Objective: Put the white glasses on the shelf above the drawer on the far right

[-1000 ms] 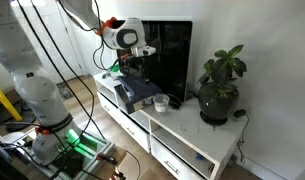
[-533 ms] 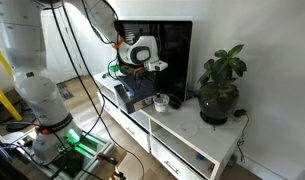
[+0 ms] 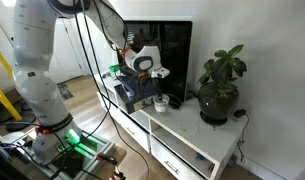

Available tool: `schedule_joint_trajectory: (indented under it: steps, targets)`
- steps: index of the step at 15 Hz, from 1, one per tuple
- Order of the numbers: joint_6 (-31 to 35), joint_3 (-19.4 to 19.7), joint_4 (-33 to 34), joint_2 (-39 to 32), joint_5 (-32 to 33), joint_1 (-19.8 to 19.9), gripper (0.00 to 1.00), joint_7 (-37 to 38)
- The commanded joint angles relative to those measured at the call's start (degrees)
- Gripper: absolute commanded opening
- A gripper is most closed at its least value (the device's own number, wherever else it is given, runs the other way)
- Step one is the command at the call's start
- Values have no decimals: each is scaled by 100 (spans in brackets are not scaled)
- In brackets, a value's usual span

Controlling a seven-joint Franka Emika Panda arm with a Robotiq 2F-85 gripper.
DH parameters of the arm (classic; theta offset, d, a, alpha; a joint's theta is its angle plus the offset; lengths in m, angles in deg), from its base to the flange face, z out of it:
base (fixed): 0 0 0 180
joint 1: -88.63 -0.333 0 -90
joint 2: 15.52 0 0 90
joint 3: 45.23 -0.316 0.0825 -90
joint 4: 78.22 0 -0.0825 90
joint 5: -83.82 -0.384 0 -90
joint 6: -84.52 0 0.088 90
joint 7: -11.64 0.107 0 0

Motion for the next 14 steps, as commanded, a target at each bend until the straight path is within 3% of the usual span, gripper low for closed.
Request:
schedule_joint_trajectory:
  steps: [1, 2, 4, 9, 14]
  targets:
    - [195, 31, 330, -375, -331, -72, 40, -178]
    - [232, 48, 391, -459, -334, -100, 39, -166]
    - [264, 34, 490, -609, -373, -121, 49, -183]
    - [367, 40, 740, -977, -386, -203, 59, -170]
    - [497, 87, 951, -1282, -347, -313, 56, -178]
